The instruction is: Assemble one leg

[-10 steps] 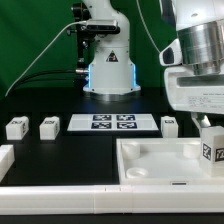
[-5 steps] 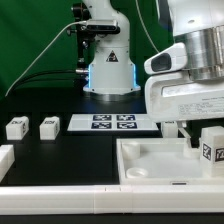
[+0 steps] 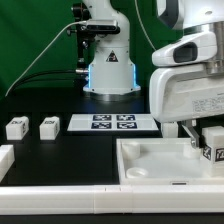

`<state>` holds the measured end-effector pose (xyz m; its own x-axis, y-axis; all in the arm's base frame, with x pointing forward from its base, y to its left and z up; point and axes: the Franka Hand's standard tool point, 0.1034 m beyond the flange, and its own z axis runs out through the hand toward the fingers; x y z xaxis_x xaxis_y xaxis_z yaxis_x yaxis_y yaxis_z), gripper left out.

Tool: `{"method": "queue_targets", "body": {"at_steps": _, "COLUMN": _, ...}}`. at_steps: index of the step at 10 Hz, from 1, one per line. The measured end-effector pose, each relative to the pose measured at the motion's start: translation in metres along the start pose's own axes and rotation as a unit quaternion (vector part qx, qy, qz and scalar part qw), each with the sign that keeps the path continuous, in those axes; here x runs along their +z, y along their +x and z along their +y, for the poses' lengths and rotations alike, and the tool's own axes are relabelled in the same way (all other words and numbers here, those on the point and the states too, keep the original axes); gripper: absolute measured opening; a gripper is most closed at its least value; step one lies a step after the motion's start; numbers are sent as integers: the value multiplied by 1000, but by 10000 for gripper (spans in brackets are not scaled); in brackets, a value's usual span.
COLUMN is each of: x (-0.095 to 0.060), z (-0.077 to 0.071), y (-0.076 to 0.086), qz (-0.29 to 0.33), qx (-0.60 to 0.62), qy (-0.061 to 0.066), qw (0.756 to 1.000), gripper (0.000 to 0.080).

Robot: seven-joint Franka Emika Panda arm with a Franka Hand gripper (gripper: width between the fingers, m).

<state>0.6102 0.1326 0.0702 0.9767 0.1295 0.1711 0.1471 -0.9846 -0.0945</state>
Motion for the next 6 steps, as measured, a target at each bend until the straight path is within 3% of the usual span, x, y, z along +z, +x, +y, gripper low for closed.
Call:
{"method": "queue_targets", "body": {"at_steps": 2, "x": 0, "z": 4, "y": 0, "qz": -1, "qx": -54, "qy": -2, "qw": 999, "gripper": 649}}
{"method": "queue_targets", "body": {"at_steps": 6, "x": -3, "z": 13, "y": 4, "qz": -1, "qx": -46, "qy": -2, "qw": 999, "gripper": 623}}
